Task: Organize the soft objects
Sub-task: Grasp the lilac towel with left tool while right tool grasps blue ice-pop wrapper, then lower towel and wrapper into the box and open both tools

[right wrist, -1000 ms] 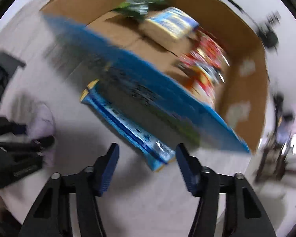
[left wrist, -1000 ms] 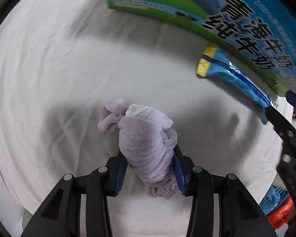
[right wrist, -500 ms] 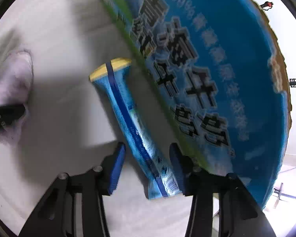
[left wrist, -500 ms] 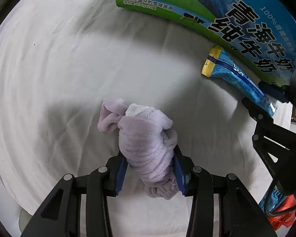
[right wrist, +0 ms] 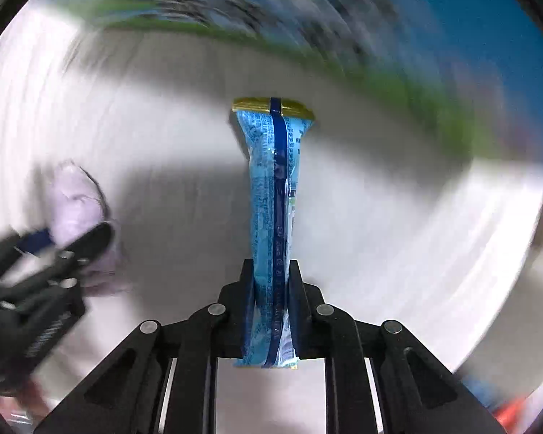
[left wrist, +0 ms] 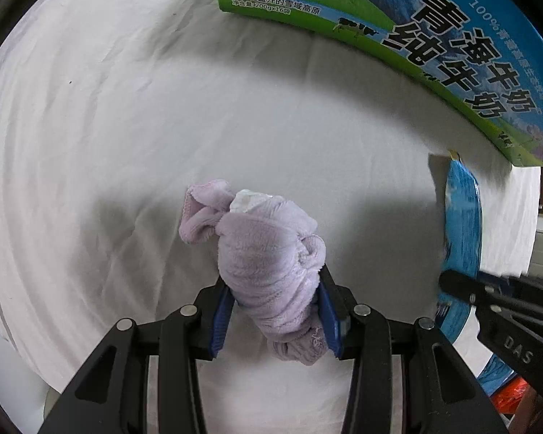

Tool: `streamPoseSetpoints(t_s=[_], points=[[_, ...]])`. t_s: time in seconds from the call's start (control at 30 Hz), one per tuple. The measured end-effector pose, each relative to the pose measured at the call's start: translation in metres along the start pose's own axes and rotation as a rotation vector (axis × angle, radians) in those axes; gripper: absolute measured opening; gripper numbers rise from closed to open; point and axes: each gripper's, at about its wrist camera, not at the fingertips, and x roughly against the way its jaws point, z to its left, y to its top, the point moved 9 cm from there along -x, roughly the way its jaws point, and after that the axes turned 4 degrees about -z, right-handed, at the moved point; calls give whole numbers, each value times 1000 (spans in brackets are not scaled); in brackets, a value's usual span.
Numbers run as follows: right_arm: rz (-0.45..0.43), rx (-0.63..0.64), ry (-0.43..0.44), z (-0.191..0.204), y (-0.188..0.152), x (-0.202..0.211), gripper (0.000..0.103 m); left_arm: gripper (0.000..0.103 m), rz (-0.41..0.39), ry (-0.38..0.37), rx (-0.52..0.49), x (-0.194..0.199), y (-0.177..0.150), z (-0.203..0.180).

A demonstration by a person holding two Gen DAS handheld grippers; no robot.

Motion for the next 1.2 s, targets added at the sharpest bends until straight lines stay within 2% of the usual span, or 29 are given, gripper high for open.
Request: streamPoseSetpoints(t_s=[0.07,0.23,0.37,0.4,0.43,0.5,0.57,0.67,0.73,0.77,1.0,1.2], points=[[-7,-77,53,-3,-4,-1,18,40,1,1,-4,-1,-2,0],[-36,-140,91,-8,4,-4,20,40,-2,12,-21,-1,-4,-2],[-60,-127,17,-7,19,-5,27,40,-6,18,-31,-2,-7,-7],[-66,-132,13,-5,19,-5,31,40,-8,20,-34,-2,-8,-8],[-68,-136,23,-1,21,-5,39,40,-9,21,-35,-2,-9,-11],[-72,-133,14,7,20,-7,46,40,-13,25,-40,-3,-11,-13],[-80,-124,-15,14,15,-12,46,40,-17,28,-44,-2,-12,-16],[-105,-118,-71,17,14,-12,44,40,-21,32,-52,-1,-10,-16],[-118,-94,-136,25,9,-13,23,40,-26,38,-63,0,-10,-16],[-126,-87,-136,32,3,-14,17,40,-28,41,-68,1,-9,-17],[-133,-107,-68,29,-13,-7,15,36,-76,62,-117,20,-13,-31],[-197,-133,19,36,-35,27,15,35,-129,21,-141,56,-16,-46]])
